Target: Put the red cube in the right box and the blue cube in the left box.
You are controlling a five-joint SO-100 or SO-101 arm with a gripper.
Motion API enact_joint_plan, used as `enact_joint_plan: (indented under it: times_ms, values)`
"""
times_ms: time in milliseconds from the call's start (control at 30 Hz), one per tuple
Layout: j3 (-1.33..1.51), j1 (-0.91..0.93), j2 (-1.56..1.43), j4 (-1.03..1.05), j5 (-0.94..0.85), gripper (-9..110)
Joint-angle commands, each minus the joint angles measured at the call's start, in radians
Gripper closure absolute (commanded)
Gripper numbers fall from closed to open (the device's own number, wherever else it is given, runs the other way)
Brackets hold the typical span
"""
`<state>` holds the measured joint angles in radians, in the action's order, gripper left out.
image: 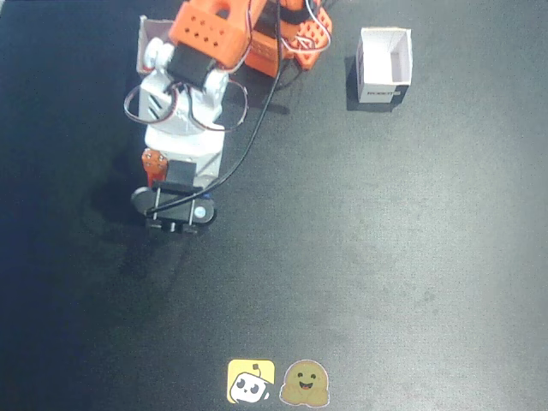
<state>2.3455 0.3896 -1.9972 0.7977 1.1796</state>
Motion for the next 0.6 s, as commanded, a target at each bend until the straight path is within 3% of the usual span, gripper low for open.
enact_joint_plan:
  times_ms: [0,567]
  values:
    - [-0.063,-0.023,0.002,-0.035,0.012,89]
    - [-0.005,-0.089,0.055,-0.115,0.097,86]
